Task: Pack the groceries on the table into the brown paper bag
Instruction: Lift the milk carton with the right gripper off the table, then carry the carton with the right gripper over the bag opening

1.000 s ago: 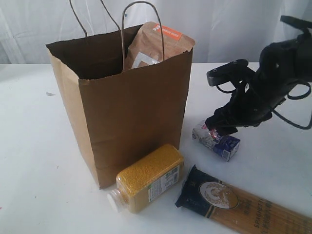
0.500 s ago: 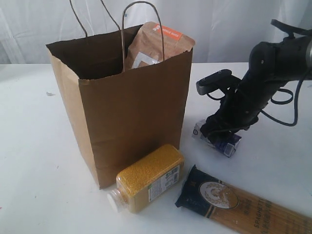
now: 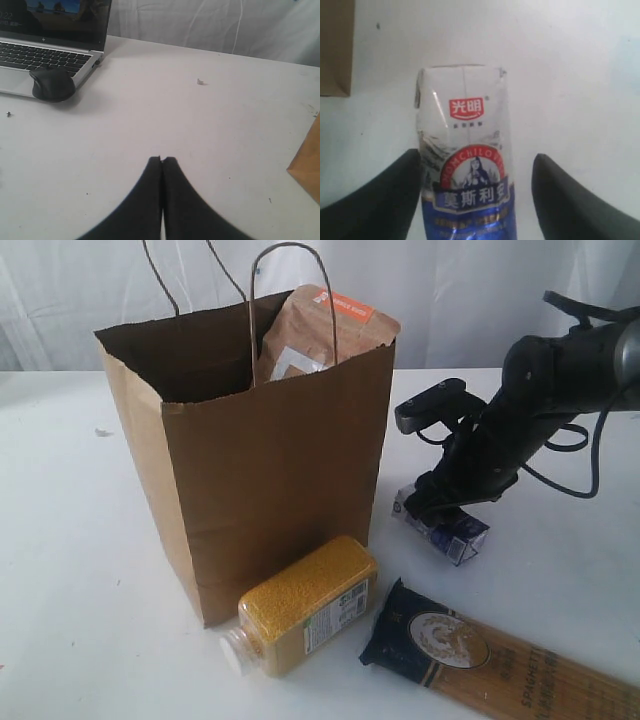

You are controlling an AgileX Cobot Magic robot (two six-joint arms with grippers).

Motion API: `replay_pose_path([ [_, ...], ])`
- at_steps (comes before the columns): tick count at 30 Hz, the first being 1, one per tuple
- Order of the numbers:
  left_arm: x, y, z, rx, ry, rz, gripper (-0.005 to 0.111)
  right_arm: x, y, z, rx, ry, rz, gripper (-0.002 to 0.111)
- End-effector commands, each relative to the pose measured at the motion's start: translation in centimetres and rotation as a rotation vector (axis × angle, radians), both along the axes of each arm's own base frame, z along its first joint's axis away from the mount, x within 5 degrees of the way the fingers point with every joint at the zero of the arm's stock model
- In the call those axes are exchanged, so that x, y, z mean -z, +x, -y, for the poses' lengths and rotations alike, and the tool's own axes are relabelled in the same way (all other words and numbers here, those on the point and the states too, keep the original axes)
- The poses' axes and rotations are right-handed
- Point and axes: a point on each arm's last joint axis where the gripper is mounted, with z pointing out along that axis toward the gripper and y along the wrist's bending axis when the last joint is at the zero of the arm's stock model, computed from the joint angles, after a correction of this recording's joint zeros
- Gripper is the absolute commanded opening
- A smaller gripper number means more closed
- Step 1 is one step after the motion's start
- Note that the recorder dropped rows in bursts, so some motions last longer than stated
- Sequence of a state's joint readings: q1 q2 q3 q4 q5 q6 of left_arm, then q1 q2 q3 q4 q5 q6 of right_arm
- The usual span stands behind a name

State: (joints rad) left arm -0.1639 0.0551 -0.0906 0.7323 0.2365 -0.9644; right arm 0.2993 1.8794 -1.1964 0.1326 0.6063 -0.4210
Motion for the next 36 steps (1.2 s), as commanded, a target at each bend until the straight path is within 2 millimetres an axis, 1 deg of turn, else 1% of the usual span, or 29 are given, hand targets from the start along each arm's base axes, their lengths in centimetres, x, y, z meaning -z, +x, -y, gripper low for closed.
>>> replay_pose_path([
  [1,-0.1,0.0,0.0,0.000,0.011,0.012,0.000,-0.1,0.0,0.0,0.001,0.012,0.003,0.059],
  [4,-0.1,0.0,0.0,0.000,0.011,0.012,0.000,0.2,-0.2,-0.1,-0.001,0.014,-0.027,0.059],
  [8,-0.1,0.0,0.0,0.000,0.011,0.012,0.000,1.4,-0.3,-0.3,0.010,0.029,-0.087,0.059],
  [12,-0.1,0.0,0.0,0.000,0.011,0.012,0.000,1.8,-0.3,-0.4,-0.001,0.029,-0.096,0.055],
  [14,-0.1,0.0,0.0,0.000,0.011,0.012,0.000,1.8,-0.3,-0.3,-0.002,0.028,-0.101,0.049],
  [16,-0.1,0.0,0.0,0.000,0.011,0.012,0.000,1.9,-0.4,-0.3,-0.004,0.026,-0.116,0.040],
  [18,-0.1,0.0,0.0,0.000,0.011,0.012,0.000,1.9,-0.5,-0.3,-0.009,0.019,-0.123,0.030],
  [19,-0.1,0.0,0.0,0.000,0.011,0.012,0.000,1.9,-0.6,-0.3,-0.010,0.017,-0.130,0.023],
  [21,-0.1,0.0,0.0,0.000,0.011,0.012,0.000,1.8,-0.7,-0.3,-0.004,0.018,-0.145,0.013],
  [22,-0.1,0.0,0.0,0.000,0.011,0.012,0.000,1.4,-0.9,-0.2,0.015,0.024,-0.153,0.006],
  [23,-0.1,0.0,0.0,0.000,0.011,0.012,0.000,1.1,-1.1,-0.2,0.028,0.029,-0.161,0.003],
  [24,-0.1,0.0,0.0,0.000,0.011,0.012,0.000,0.7,-1.2,-0.2,0.041,0.033,-0.169,0.000],
  [26,-0.1,0.0,0.0,0.000,0.011,0.012,0.000,-0.6,-1.8,-0.1,0.053,0.041,-0.175,0.000],
  [28,-0.1,0.0,0.0,0.000,0.011,0.012,0.000,-2.6,-2.5,0.1,0.048,0.051,-0.162,0.000],
  [32,-0.1,0.0,0.0,0.000,0.011,0.012,0.000,-7.3,-4.5,0.6,0.057,0.090,-0.098,0.000],
  [36,-0.1,0.0,0.0,0.000,0.011,0.012,0.000,-12.4,-7.5,0.9,0.067,0.191,-0.035,0.000],
])
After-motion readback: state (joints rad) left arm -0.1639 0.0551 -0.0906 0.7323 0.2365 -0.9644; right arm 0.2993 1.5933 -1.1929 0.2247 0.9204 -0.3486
